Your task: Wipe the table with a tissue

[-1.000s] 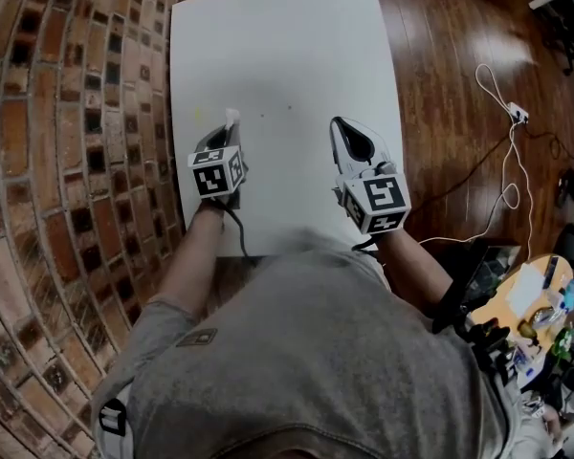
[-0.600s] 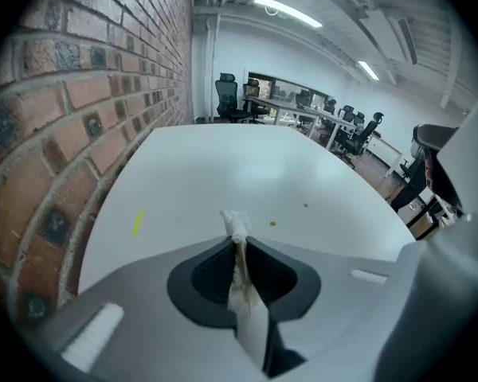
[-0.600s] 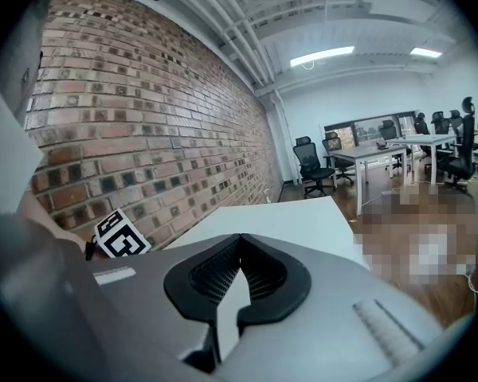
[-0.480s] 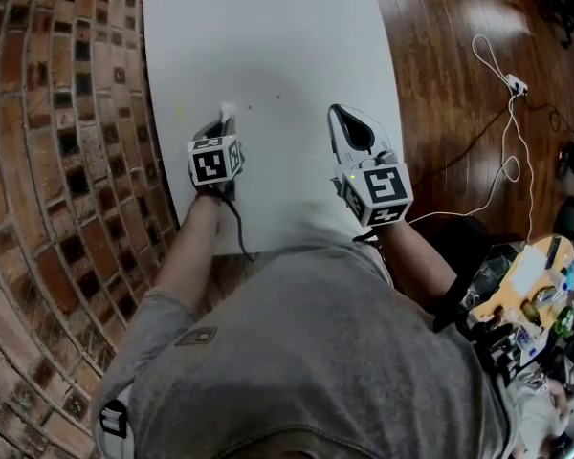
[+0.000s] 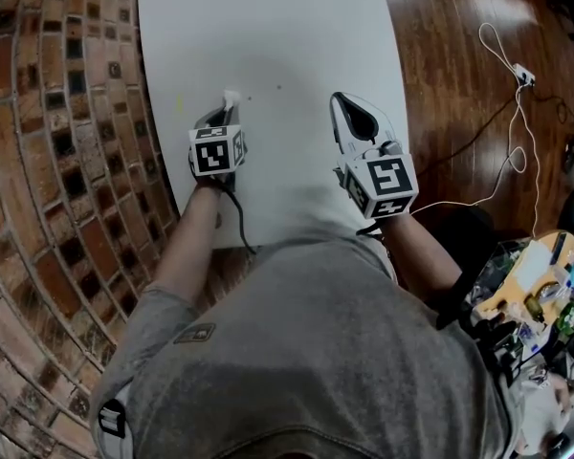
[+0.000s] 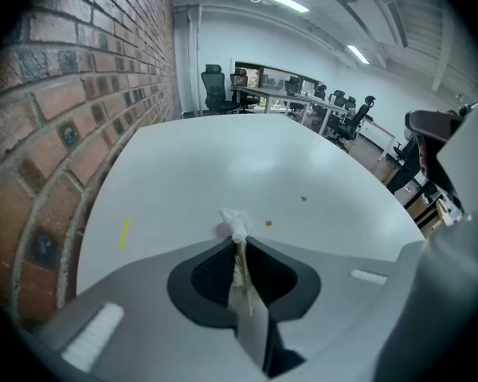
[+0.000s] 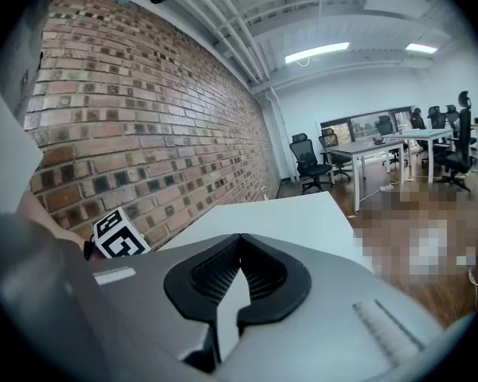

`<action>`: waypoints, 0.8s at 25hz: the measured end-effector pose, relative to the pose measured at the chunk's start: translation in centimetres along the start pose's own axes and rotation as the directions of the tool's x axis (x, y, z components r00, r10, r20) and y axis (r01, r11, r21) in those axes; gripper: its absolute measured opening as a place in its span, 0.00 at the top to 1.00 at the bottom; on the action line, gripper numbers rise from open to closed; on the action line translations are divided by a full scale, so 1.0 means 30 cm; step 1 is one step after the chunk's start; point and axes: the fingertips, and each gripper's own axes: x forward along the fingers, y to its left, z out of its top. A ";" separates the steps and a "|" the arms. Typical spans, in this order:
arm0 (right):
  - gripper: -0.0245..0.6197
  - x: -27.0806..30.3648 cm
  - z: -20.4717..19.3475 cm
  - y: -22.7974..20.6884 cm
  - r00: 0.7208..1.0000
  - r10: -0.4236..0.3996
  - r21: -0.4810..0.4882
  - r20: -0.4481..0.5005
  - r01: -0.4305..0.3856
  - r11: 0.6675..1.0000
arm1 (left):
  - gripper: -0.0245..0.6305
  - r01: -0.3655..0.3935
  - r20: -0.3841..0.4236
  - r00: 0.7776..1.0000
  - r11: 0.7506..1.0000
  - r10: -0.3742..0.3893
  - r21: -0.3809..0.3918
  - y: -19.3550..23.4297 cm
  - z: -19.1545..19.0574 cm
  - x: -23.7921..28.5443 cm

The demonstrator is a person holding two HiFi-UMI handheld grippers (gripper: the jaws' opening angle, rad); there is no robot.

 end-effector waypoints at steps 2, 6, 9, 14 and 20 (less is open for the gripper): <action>0.94 -0.002 0.000 -0.008 1.000 -0.004 0.004 0.001 0.004 1.000 | 0.91 0.007 -0.001 1.000 1.000 -0.007 0.010 -0.013 0.011 0.006; 0.94 -0.013 0.001 -0.035 1.000 -0.018 0.012 0.005 0.018 1.000 | 0.91 0.021 -0.003 1.000 0.999 -0.021 0.032 -0.045 0.032 0.017; 0.94 -0.022 0.000 -0.054 1.000 -0.028 0.019 0.007 0.028 0.999 | 0.91 0.029 -0.008 1.000 0.999 -0.029 0.046 -0.066 0.041 0.022; 0.94 -0.036 -0.006 -0.071 0.999 -0.035 0.028 0.005 0.035 0.999 | 0.91 0.047 -0.017 0.999 0.996 -0.046 0.070 -0.103 0.056 0.029; 0.94 -0.049 -0.004 -0.091 0.999 -0.046 0.036 0.008 0.046 0.998 | 0.91 0.086 -0.026 0.996 0.991 -0.084 0.103 -0.183 0.075 0.042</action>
